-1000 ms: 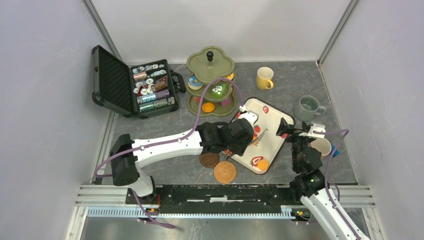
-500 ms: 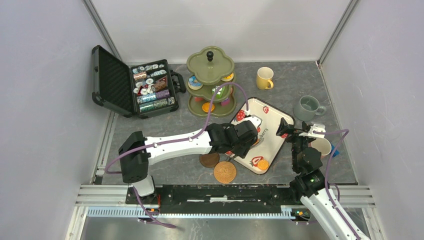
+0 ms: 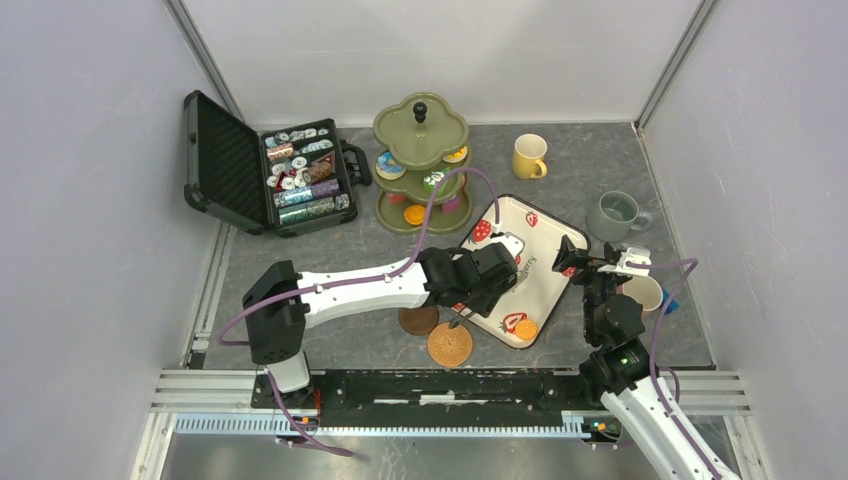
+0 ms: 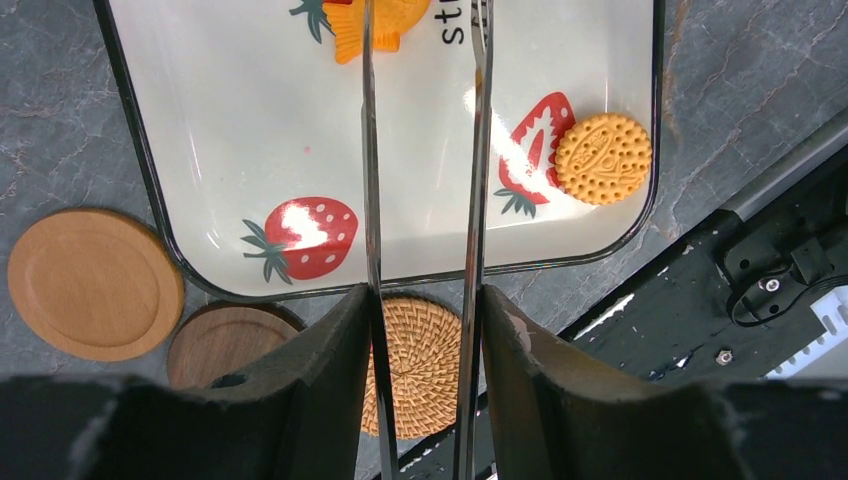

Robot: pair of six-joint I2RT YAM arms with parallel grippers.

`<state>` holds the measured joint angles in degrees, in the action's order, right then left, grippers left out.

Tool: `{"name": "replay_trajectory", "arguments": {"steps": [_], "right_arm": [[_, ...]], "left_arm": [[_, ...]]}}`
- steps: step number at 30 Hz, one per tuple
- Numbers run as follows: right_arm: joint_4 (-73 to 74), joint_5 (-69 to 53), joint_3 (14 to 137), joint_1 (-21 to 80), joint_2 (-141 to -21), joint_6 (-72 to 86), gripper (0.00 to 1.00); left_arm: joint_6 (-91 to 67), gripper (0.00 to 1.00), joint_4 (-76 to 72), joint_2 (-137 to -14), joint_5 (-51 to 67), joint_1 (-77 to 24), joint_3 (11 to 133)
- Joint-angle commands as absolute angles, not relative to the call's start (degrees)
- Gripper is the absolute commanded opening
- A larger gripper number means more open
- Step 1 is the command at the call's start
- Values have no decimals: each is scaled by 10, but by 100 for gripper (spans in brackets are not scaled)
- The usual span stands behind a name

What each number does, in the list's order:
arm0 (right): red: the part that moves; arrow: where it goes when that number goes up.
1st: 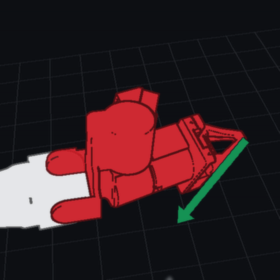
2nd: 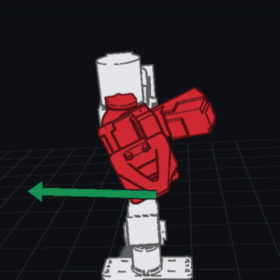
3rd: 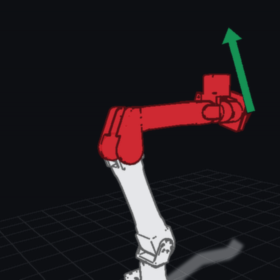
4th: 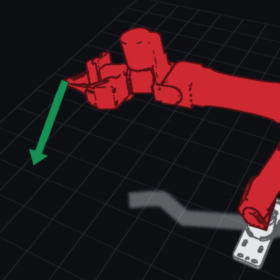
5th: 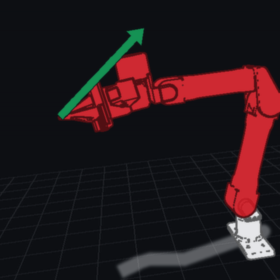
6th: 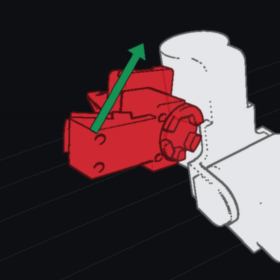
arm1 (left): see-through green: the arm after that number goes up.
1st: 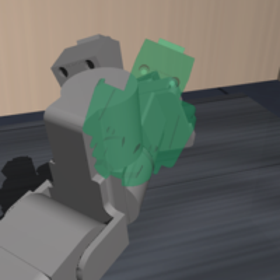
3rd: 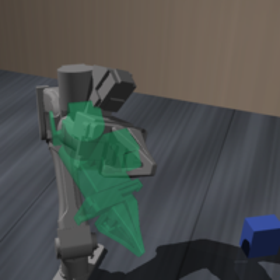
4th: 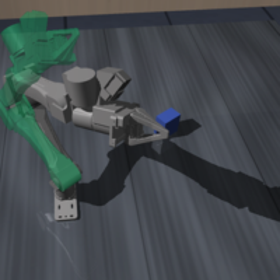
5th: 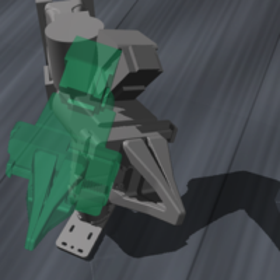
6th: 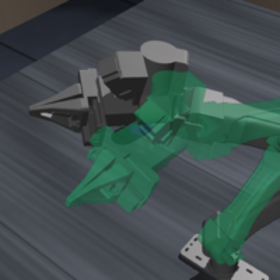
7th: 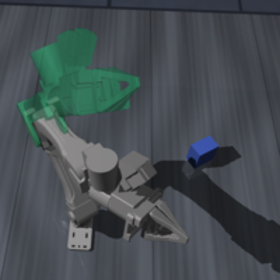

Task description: Serve the afternoon tea

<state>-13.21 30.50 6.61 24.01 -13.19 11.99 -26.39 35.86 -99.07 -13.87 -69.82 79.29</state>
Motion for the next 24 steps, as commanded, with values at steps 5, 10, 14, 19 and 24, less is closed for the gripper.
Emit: {"name": "replay_trajectory", "arguments": {"steps": [5, 10, 14, 19, 24], "right_arm": [[-147, 304, 70, 243, -134, 124, 98], [-150, 305, 69, 243, -136, 125, 98], [-149, 304, 70, 243, -135, 124, 98], [-150, 305, 69, 243, -136, 124, 98], [-150, 304, 70, 243, -133, 124, 98]], "left_arm": [[-234, 51, 350, -985, -174, -691, 798], [-228, 51, 348, -983, -186, -689, 808], [-232, 51, 348, -991, -176, -683, 810], [-235, 50, 348, -997, -162, -683, 799], [-241, 47, 352, -991, -153, -684, 791]]}}
